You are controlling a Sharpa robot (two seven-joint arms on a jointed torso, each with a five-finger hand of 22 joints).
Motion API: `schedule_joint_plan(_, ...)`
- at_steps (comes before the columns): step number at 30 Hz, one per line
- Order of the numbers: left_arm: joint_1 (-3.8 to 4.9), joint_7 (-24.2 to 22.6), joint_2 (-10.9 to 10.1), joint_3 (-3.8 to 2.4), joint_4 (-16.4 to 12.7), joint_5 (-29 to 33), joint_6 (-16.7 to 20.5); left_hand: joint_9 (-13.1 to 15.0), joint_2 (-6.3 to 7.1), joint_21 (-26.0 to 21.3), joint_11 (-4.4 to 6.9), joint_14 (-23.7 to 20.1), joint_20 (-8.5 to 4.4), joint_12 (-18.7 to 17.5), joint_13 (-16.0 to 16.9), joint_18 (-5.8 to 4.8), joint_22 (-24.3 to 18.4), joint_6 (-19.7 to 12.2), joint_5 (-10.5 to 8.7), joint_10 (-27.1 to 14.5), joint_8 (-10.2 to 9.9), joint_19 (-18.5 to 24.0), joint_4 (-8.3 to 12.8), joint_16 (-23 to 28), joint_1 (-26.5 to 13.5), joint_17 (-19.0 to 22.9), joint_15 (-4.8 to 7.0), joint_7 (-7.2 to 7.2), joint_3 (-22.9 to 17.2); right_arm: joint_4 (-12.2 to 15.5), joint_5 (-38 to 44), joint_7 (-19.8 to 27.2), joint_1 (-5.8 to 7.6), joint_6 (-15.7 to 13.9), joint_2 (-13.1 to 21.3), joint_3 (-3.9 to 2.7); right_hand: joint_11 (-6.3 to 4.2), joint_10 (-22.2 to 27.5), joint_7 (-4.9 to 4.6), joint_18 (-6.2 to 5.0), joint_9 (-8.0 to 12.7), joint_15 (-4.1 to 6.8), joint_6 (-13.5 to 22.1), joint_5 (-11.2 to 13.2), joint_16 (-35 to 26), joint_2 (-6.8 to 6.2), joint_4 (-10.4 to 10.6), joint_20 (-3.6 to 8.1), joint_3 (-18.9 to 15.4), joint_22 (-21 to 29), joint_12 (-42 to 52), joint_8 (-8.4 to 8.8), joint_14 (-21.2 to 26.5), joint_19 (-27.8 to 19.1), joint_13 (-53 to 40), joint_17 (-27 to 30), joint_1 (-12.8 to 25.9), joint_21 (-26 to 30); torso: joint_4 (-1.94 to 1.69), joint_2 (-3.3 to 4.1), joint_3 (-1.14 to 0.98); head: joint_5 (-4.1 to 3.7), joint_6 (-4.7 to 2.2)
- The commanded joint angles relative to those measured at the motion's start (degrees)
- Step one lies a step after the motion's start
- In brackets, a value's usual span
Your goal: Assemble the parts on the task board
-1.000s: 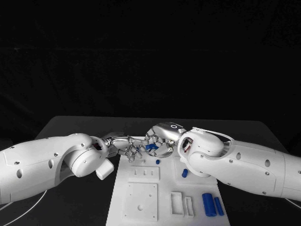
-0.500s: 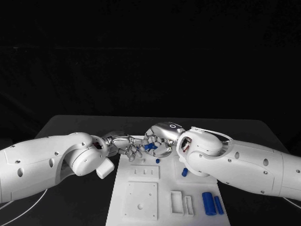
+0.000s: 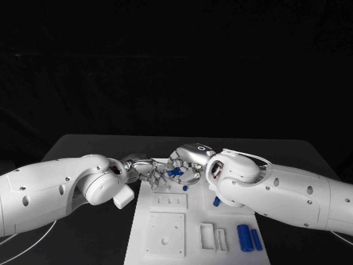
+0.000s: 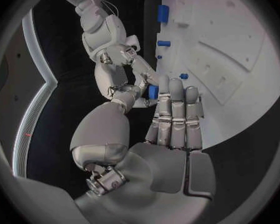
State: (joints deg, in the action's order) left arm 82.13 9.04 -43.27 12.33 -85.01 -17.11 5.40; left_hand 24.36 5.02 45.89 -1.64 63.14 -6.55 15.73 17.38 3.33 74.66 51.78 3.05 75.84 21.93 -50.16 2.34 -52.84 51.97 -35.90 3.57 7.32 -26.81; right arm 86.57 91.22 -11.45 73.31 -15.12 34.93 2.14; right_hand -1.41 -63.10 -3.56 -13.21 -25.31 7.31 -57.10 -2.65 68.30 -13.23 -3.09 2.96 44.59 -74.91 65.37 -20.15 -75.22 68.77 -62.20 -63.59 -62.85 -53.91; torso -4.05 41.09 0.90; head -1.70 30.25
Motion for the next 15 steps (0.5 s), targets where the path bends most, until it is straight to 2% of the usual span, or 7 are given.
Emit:
schedule_joint_plan(1,0.18,-0.26,0.46,-0.13,-0.19,-0.29,-1.32,0.17,-0.7,0.01,0.09,-0.31,-2.41,-0.36,0.21,0.1,-0.07,0.85,-0.15,-0.09,0.46,0.26,0.83,-0.35,0.12,0.12,-0.09,-0.08,0.09,0.3,-0.04,0.91,-0.13,0.9,-0.34,0.08,0.05,-0.3,-1.47,-1.79,-0.04,0.22,-1.85,-0.17,-0.15,-0.42,-0.09,0.33,-0.18,-0.84,-0.2,-0.22,-0.01,0.23,0.01,-0.08,-0.18,-0.32,0.0,0.01,0.05,0.0,0.1)
schedule_joint_plan(11,0.17,-0.02,0.78,-0.1,-0.03,-0.49,-1.31,0.19,-1.37,0.11,0.25,-0.2,-2.48,-0.31,0.62,0.07,-0.15,1.39,-0.13,0.24,0.58,0.2,2.03,-0.53,0.67,0.24,-0.01,-0.27,0.12,0.06,-0.11,0.91,-0.23,1.27,-0.63,0.2,0.05,-0.3,-1.47,-1.79,-0.05,0.22,-1.84,-0.18,-0.15,-0.44,-0.14,0.33,-0.26,-0.85,-0.2,-0.22,-0.02,0.23,0.0,-0.09,-0.16,-0.32,0.0,0.03,0.06,0.05,0.23)
schedule_joint_plan(15,0.17,0.06,0.8,-0.1,-0.04,-0.86,-1.45,0.25,-2.39,0.18,0.42,-0.07,-2.52,-0.27,0.99,0.01,-0.22,2.06,-0.08,0.56,0.77,0.17,3.83,-0.73,2.29,0.33,0.08,-0.51,-0.55,0.02,-0.11,0.87,-0.24,1.35,-0.62,0.22,0.05,-0.3,-1.48,-1.79,-0.05,0.21,-1.83,-0.18,-0.15,-0.46,-0.16,0.33,-0.29,-0.85,-0.2,-0.22,-0.02,0.23,0.0,-0.09,-0.15,-0.32,-0.01,-0.01,0.04,0.06,0.33)
